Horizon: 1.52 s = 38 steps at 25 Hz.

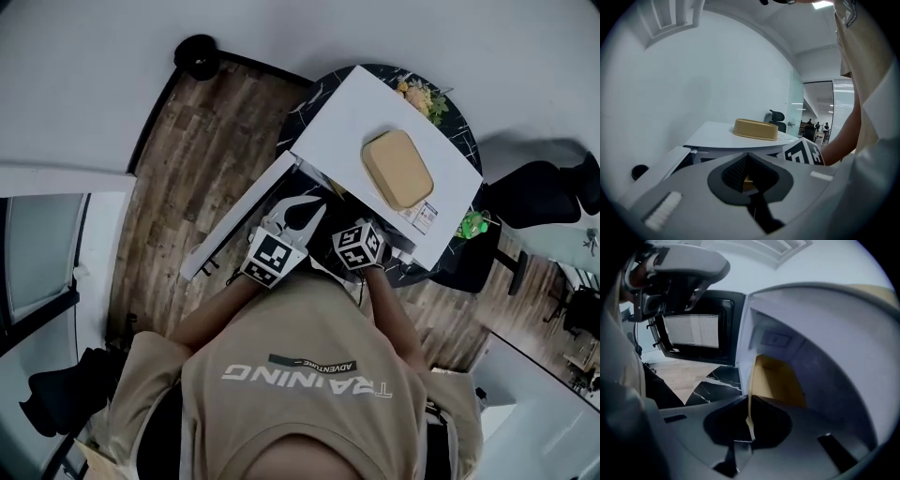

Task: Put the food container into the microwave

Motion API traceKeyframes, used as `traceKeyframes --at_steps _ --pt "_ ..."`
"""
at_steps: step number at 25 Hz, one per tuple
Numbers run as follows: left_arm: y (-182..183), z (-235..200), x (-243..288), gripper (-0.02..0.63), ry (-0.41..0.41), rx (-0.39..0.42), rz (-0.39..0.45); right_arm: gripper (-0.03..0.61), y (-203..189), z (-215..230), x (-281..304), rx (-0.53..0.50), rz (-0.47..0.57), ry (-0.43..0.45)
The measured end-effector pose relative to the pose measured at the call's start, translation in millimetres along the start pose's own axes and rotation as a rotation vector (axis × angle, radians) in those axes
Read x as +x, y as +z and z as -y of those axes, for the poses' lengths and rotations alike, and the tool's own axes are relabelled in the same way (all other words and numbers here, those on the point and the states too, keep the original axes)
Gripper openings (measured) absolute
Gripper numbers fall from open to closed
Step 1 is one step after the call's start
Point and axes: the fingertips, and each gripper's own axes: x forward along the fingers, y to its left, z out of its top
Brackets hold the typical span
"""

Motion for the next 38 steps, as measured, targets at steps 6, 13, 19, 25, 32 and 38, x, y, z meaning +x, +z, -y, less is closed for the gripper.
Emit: traceKeyframes --at_steps 6,13,19,25,32,38 --pt "-6.6 -5.3 5.5 0.003 0.021 -0.014 -0.013 0.023 -2.3 12.3 16.8 0.005 -0.012 -0.014" --pt "-4.2 -8.5 10.6 0.003 0.028 -0.022 -0.015 0.022 -7.7 24.1 26.9 0.025 -0.012 -0.027" --pt "-2.9 -3.2 5.4 0.003 0.044 -0.014 -0.016 0.023 -6.0 25.2 34.9 0.006 -0.010 -0.027" --pt "-6.9 -0.2 -7.9 0.003 0.059 -0.017 -0.018 0.023 -8.1 24.1 43.0 0.000 -0.018 -0.043" --pt "-6.2 -0.4 -24.6 0.003 0.076 0.001 -0.018 0.023 -5.1 26.2 45.1 -0.018 -0.018 -0.073" --pt "-1.9 2.6 -32.0 0.003 0.060 0.022 -0.001 0.100 -1.4 25.0 28.2 -0.051 0.006 -0.159"
